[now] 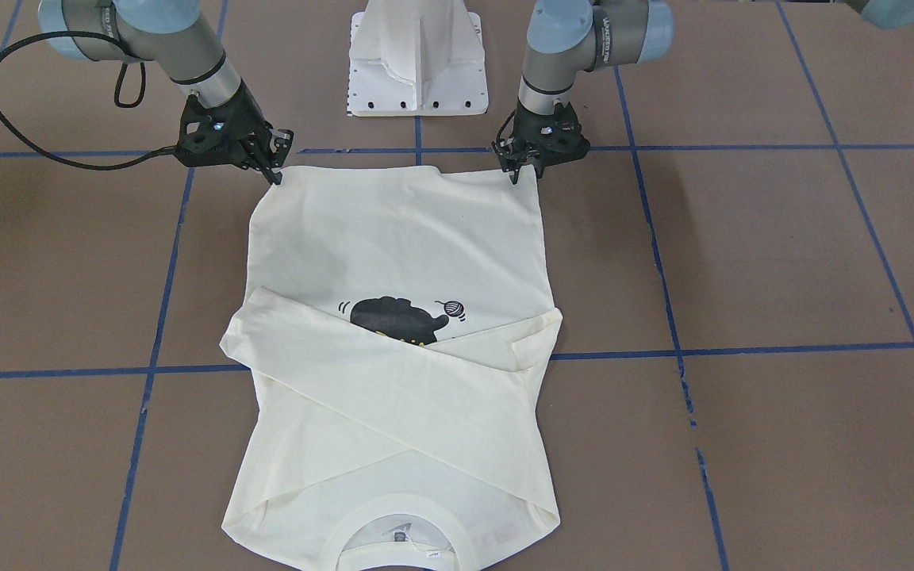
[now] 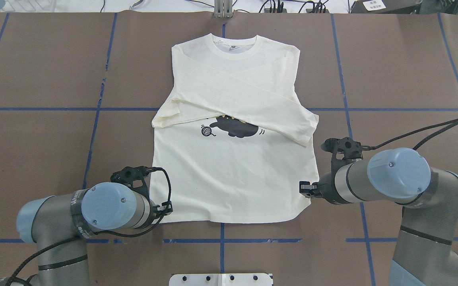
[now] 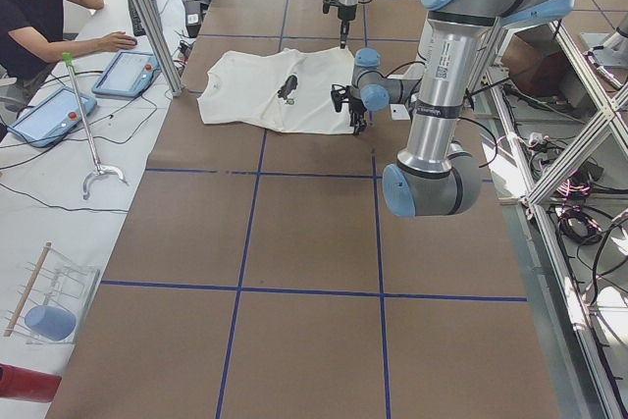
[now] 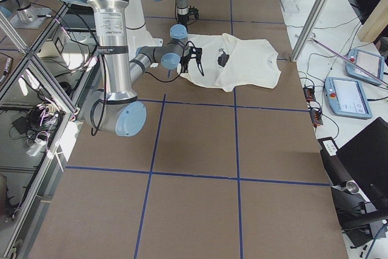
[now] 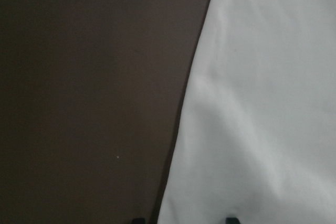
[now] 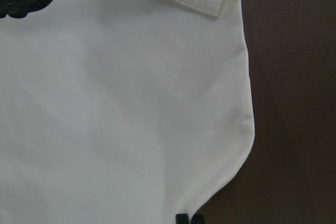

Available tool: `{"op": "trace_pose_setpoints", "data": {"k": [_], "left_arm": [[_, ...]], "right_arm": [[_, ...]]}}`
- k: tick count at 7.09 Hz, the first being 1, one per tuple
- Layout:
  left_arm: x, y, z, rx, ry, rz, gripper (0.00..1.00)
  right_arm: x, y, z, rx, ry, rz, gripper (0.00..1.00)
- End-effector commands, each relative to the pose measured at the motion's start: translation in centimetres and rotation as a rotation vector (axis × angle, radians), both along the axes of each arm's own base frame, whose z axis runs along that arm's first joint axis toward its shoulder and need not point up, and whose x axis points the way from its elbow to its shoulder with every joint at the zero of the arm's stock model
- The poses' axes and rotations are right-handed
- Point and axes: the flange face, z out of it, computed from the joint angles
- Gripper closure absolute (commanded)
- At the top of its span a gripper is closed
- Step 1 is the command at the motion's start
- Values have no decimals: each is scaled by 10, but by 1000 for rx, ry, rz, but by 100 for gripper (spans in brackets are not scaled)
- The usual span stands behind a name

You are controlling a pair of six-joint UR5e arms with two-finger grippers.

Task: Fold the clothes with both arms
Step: 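Move both grippers to the hem corners nearest the robot and grasp them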

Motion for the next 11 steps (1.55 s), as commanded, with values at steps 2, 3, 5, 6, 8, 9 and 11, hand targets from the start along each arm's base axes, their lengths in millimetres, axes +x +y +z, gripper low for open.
{"op": "trace_pose_setpoints", "data": {"k": [2,3,5,6,8,9,11], "left_arm": [[0,0,-1,-2,2,0,86],[1,1,-3,-1,5,2,100],[-8,3,-16,5,33,3,100],[-17,4,-27,13,54,3,100],[-52,18,-70,58,113,77,100],[-73,26,-91,69,139,102,100],[-115,64,-132,74,185,165,100]], "right_arm": [[0,-1,0,1,0,1,100],[0,0,0,0,-1,0,100],[2,-1,-1,-9,-7,-12,100],[10,-3,-6,-34,-31,-43,100],[35,11,-35,-52,-106,-106,100],[50,20,-40,-56,-119,-118,100],[98,56,-55,-88,-169,-205,100]]}}
